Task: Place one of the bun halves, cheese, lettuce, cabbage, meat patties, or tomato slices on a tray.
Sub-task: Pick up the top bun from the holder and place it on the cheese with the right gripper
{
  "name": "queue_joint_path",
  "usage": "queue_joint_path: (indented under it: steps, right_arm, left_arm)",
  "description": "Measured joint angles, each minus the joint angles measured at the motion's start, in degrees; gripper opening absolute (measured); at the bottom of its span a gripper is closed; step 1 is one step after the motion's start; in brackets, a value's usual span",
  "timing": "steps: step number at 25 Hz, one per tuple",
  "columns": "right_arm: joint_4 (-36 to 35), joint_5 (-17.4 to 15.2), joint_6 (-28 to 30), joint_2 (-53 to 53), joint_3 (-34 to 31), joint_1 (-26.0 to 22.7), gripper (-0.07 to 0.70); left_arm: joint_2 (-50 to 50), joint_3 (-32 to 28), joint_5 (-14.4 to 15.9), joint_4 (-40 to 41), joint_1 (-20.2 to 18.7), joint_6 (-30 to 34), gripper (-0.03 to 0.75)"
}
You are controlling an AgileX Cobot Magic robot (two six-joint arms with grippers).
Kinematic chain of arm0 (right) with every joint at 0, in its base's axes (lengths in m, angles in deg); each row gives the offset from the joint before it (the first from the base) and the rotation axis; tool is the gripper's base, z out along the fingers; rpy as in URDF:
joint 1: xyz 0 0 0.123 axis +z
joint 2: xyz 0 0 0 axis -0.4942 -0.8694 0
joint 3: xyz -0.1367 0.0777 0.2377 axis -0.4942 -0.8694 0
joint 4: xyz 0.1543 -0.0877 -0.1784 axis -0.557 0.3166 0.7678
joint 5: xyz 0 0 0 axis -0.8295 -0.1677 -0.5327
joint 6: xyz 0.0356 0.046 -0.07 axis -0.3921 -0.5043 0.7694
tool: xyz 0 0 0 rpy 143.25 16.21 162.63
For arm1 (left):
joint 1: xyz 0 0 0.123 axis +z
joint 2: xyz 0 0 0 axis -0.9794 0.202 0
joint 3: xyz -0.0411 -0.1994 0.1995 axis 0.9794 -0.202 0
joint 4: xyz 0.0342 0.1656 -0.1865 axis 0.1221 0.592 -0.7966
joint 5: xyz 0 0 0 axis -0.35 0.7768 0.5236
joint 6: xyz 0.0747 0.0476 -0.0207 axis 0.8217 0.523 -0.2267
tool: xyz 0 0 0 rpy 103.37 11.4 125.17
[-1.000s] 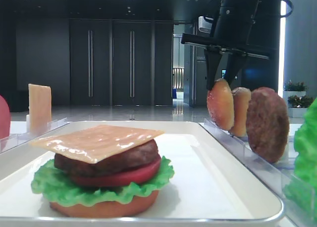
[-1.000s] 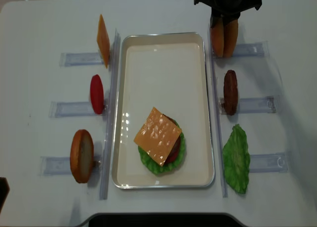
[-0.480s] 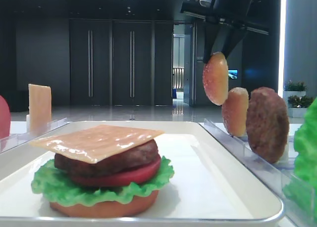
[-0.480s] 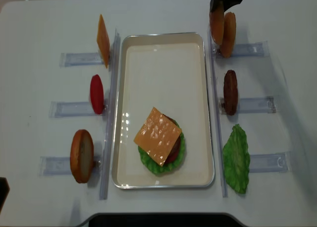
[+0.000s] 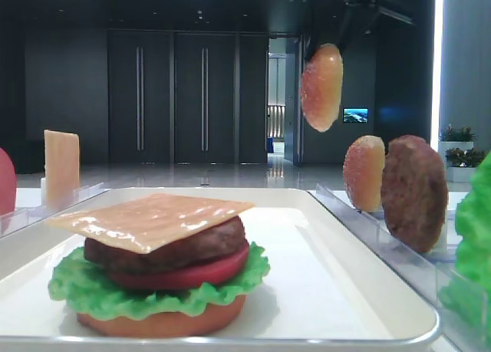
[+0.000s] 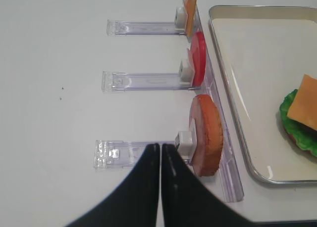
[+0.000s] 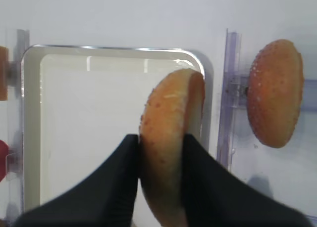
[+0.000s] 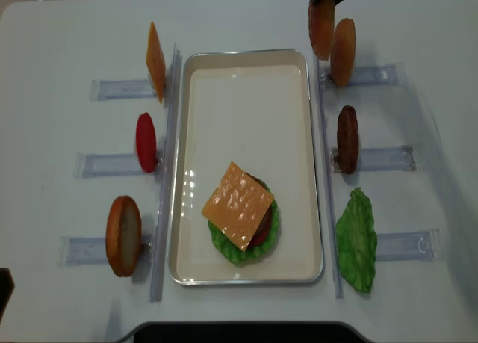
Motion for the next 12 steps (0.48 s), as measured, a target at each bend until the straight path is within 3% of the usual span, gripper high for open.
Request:
queue_joint_path:
  steps: [6,12]
  right_arm:
    - [-0.88,0.00,1.55,3.61,0.00,1.76,0.190]
    - [-1.68,0.01,2.24,7.49,-2.66,6.56,0.190]
  left_arm:
    - [0.00,0.00,0.00,0.00,0.00,0.00,0.000]
    - [0.00,0.00,0.00,0.00,0.00,0.00,0.000]
